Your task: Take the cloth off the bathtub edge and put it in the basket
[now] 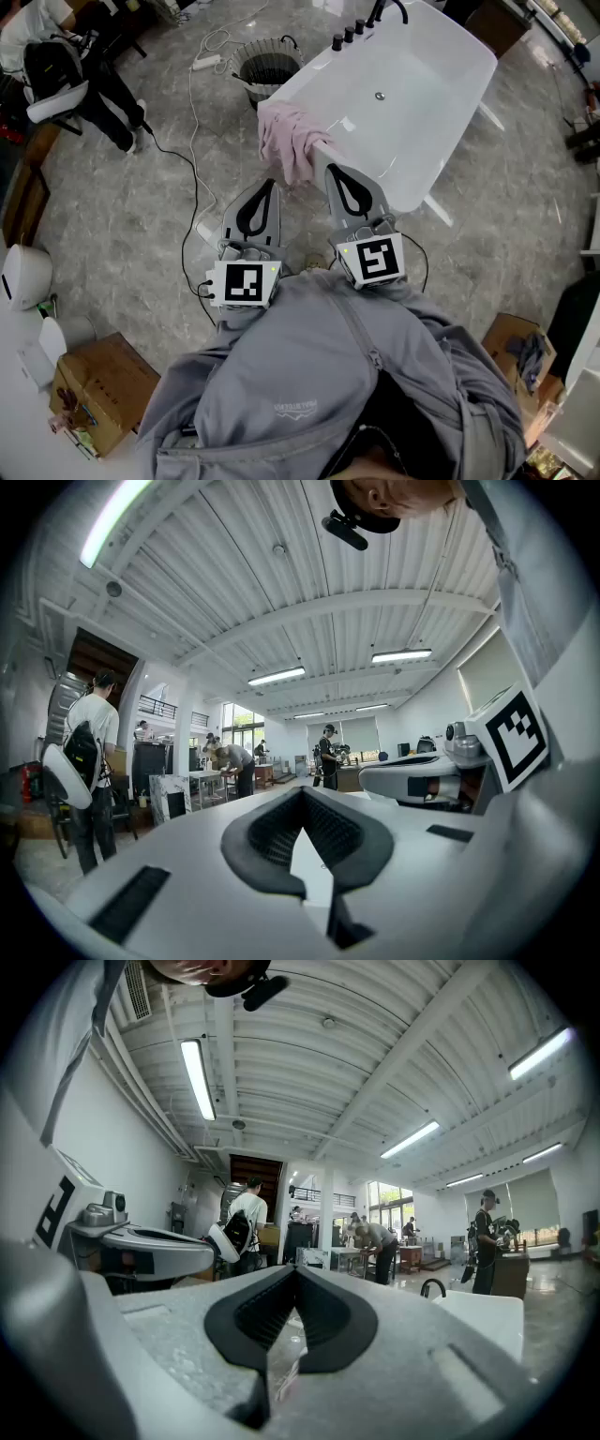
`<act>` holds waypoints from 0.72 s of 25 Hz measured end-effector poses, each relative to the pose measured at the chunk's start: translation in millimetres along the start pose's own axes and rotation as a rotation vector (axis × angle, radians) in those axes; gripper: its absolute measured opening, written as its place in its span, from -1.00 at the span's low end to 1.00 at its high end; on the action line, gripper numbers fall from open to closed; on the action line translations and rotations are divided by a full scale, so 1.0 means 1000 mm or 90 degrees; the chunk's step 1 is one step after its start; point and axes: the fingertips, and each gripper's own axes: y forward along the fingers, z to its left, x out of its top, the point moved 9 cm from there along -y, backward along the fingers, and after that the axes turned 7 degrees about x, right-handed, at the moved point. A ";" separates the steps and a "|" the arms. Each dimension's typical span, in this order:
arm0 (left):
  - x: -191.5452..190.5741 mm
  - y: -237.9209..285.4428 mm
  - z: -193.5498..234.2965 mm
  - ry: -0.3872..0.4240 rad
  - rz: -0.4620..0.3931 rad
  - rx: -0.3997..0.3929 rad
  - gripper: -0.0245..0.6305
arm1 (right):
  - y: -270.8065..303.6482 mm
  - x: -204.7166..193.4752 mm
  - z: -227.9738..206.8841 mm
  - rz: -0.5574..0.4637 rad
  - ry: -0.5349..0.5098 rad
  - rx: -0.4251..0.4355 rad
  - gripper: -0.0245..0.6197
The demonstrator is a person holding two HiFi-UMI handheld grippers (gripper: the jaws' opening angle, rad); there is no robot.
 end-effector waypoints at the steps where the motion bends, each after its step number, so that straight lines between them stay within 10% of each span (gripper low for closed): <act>1: 0.000 0.000 -0.001 0.000 -0.001 0.001 -0.91 | 0.000 0.000 -0.001 -0.004 -0.001 0.002 -0.91; 18: -0.001 0.017 -0.017 0.008 0.007 0.036 -0.91 | 0.004 -0.007 -0.030 -0.025 0.036 0.043 -0.91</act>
